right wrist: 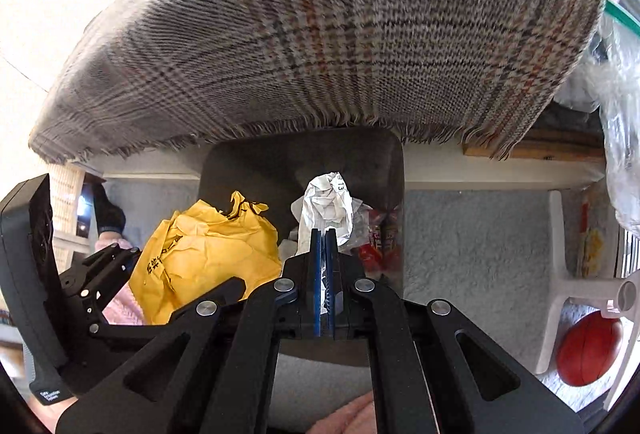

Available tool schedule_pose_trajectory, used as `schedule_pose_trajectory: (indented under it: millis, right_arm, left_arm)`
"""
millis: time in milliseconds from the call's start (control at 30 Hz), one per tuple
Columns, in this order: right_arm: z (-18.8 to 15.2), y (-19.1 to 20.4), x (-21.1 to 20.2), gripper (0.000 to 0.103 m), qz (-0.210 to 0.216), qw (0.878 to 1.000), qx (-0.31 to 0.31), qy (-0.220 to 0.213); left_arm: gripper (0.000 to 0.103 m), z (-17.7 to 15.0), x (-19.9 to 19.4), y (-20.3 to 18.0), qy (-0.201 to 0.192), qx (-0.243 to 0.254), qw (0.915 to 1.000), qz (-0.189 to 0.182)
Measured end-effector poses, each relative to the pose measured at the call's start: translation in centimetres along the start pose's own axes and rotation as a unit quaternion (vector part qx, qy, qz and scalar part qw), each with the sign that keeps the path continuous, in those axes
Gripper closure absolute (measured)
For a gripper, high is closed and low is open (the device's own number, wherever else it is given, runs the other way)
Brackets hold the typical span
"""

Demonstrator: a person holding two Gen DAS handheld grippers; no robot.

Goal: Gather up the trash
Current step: 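Carry both items over the bin and open both grippers to drop them, then raise both open grippers back over the table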

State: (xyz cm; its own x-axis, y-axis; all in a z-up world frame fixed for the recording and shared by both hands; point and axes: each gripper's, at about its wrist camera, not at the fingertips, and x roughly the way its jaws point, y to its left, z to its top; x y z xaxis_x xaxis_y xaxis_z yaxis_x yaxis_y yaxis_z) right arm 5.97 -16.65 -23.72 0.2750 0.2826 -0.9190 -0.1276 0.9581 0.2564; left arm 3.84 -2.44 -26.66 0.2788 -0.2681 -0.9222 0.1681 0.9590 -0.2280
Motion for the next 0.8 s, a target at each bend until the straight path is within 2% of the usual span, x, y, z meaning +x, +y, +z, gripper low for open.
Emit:
schedule_pose_trajectory:
  millis: [233,367,433,467,500,567,633,667,700,800]
  right_arm:
    - [0.5,-0.3,0.6,0.096,0.007,1.0,0.013,-0.002]
    - [0.8,-0.7,-0.3,0.093,0.003,1.0,0.017,-0.008]
    - [0.6,-0.8,-0.8,0.07,0.0,1.0,0.022,-0.014]
    - [0.6,-0.9,-1.1,0.046,0.0,1.0,0.025,-0.018]
    - [0.6,-1.0,-1.5,0.039,0.001,0.999,0.028,-0.024]
    - [0.5,-1.1,-2.5,0.037,0.0,0.999,0.027,-0.035]
    - [0.4,-0.8,-3.3,0.023,-0.002,0.999,0.025,-0.042]
    - [0.3,-0.7,-3.9,0.01,-0.007,0.998,0.025,-0.049]
    - [0.2,-0.5,-4.5,0.004,-0.012,0.998,0.025,-0.056]
    - [-0.1,0.0,-6.1,0.004,-0.022,0.997,0.014,-0.073]
  left_arm:
    - [0.029,0.7,0.1,-0.1,0.0,0.005,1.0,0.005]
    - [0.018,0.7,-1.1,-0.3,-0.012,0.008,0.9998,0.01]
    - [0.014,0.7,-1.9,-0.4,-0.02,0.008,0.9997,0.012]
    - [0.013,0.7,-2.3,-0.5,-0.024,0.009,0.9996,0.014]
    - [0.011,0.6,-2.7,-0.6,-0.027,0.011,0.9994,0.016]
    - [0.009,0.5,-3.7,-0.7,-0.036,0.014,0.999,0.021]
    - [0.008,0.2,-4.8,-0.7,-0.045,0.014,0.9986,0.025]
    - [0.008,0.1,-5.4,-0.7,-0.049,0.014,0.9984,0.026]
    - [0.008,0.0,-5.8,-0.8,-0.053,0.014,0.9982,0.027]
    - [0.008,-0.7,-7.5,-0.7,-0.067,0.01,0.9973,0.028]
